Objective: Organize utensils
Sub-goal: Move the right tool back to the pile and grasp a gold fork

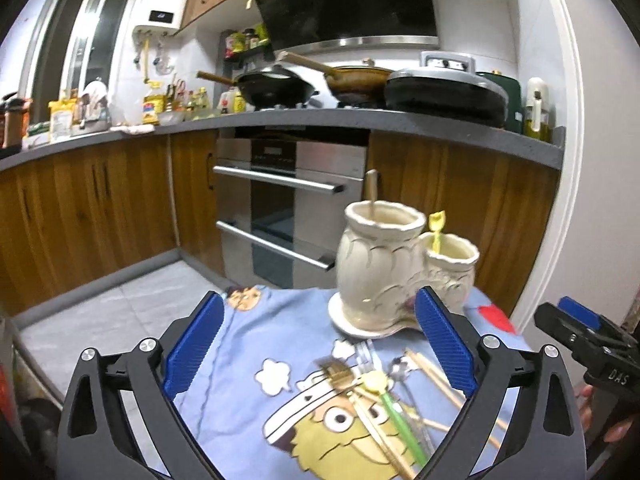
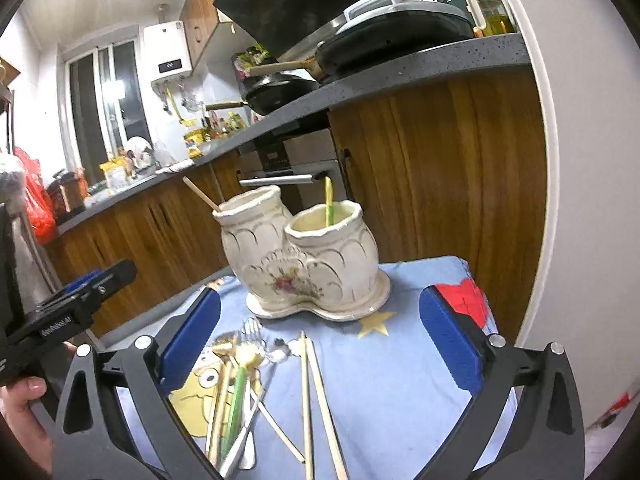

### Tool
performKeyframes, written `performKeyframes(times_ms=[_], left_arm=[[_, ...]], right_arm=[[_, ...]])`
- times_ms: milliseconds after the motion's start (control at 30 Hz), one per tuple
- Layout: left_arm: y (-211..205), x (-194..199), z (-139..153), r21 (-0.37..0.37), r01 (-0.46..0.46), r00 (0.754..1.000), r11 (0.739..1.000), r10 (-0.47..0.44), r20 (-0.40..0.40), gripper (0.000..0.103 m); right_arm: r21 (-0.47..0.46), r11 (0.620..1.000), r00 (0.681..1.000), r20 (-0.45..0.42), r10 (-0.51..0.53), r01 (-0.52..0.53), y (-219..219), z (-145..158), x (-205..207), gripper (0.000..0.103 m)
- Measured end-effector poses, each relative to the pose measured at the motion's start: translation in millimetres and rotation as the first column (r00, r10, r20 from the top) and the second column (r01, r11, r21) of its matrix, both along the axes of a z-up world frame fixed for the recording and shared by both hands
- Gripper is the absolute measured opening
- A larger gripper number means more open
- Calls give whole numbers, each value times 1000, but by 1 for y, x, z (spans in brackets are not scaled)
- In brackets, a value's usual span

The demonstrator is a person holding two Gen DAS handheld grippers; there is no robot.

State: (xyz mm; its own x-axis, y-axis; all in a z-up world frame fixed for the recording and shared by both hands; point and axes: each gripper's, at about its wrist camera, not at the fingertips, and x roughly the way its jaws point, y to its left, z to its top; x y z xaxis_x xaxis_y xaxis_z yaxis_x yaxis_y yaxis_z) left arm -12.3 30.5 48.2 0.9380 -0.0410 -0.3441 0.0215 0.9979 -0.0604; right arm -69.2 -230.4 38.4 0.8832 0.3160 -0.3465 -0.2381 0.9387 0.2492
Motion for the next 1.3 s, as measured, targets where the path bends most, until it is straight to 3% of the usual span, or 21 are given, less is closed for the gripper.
performKeyframes(times_ms=[267,467,533,633,700,800,900,967,1300], left_arm=[[27,7,-33,-48,-47,998,998,45,-54,97],[45,13,-54,-80,-51,996,996,45,-71,97],[51,19,-58,-113,-33,994,993,21,-104,97],[60,21,-60,-163,-42,993,986,23,-118,97],[61,21,-61,-145,-58,991,988,40,-126,97],[59,22,-61,-133,-57,991,989,40,-130,97],[59,22,-62,-138,-51,990,989,32,-135,97],[60,23,-62,-143,-47,990,989,27,-136,97],[71,20,-61,-182,-36,992,983,13,-127,97]], right_arm=[[-97,991,992,-90,83,-92,32,-23,7,98],[-188,960,969,-171,176,-207,73,-44,6,97],[-205,949,960,-195,202,-241,85,-48,6,91],[-208,937,942,-244,229,-281,98,-54,8,68],[-202,930,929,-274,248,-308,107,-56,10,48],[-198,917,907,-319,274,-346,121,-61,13,31],[-224,902,895,-349,279,-368,135,-67,14,20],[-241,896,890,-365,272,-372,142,-71,16,14],[-289,889,896,-378,234,-354,157,-72,21,13]])
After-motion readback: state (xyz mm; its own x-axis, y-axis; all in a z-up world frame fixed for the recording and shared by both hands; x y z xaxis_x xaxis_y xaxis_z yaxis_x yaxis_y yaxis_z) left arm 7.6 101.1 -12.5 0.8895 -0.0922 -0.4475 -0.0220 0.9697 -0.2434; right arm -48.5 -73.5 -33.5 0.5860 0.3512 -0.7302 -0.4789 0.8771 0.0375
